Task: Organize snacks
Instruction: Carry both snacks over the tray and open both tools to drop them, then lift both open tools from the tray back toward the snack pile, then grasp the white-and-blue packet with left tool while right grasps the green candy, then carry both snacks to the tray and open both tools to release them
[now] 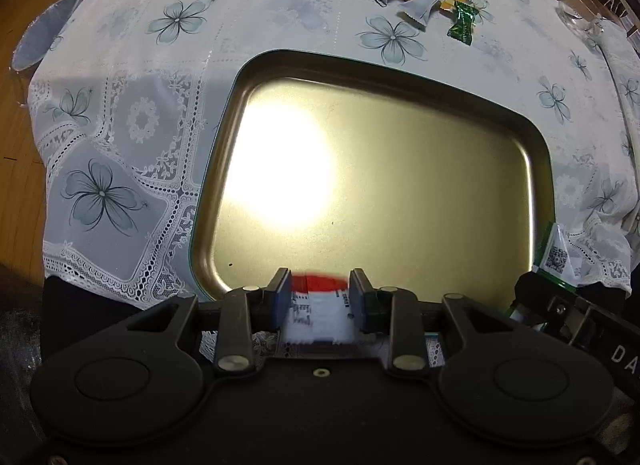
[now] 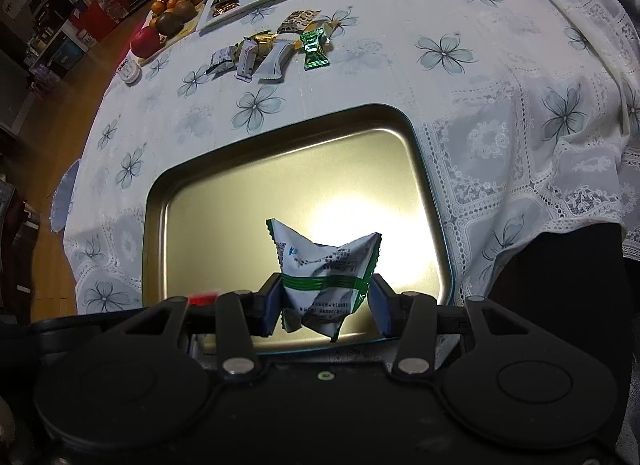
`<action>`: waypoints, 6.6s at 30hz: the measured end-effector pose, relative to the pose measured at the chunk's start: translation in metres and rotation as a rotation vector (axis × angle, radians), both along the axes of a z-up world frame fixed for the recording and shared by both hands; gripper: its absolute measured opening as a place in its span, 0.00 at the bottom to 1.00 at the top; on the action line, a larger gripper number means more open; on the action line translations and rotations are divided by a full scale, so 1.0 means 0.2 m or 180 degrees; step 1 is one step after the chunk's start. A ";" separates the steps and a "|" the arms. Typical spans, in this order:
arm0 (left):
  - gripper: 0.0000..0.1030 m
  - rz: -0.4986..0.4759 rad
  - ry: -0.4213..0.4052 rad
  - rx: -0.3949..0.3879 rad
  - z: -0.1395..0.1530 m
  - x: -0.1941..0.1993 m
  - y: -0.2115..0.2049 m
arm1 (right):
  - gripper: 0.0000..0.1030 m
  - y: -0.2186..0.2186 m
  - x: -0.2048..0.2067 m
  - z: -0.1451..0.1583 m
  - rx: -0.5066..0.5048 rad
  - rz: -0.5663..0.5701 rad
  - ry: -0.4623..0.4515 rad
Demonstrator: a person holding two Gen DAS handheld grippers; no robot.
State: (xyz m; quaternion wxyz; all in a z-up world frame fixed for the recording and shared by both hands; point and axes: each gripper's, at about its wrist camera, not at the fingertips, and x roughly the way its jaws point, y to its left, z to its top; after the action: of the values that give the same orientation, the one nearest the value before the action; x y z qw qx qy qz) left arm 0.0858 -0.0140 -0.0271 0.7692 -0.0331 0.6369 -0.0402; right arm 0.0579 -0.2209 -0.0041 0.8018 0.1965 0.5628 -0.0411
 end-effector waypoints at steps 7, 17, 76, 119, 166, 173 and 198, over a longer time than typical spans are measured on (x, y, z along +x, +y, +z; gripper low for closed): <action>0.36 0.0011 -0.0088 -0.0010 0.03 0.00 0.00 | 0.47 -0.02 -0.03 0.02 -0.0108 -0.0048 -0.0024; 0.36 0.0040 -0.0127 0.0071 0.03 -0.02 0.02 | 0.53 0.00 -0.01 0.04 -0.0067 -0.0013 -0.0048; 0.43 -0.0035 -0.0168 0.0374 -0.04 0.02 0.00 | 0.68 0.07 0.23 -0.10 -0.0100 0.0274 0.0255; 0.43 -0.0154 -0.0127 0.0046 -0.13 1.61 -0.11 | 0.63 -0.40 1.84 -0.39 0.0171 -0.0209 0.0230; 0.38 -0.0168 -0.0295 0.0225 0.03 1.48 -0.16 | 0.38 -0.47 1.64 -0.29 -0.0036 -0.0237 0.0013; 0.38 -0.0339 0.0011 0.0303 -0.04 1.18 -0.16 | 0.47 -0.37 1.62 -0.40 0.0037 -0.0114 0.0360; 0.37 -0.0010 -0.0113 -0.0040 0.09 0.68 0.02 | 0.20 -0.25 1.25 -0.13 -0.0029 -0.0023 0.0090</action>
State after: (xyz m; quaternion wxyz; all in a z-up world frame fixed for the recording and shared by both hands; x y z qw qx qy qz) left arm 0.2228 -0.0105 -0.0086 0.7801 -0.0362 0.6229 -0.0460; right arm 0.3079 -0.2718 -0.0292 0.7946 0.1942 0.5732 -0.0493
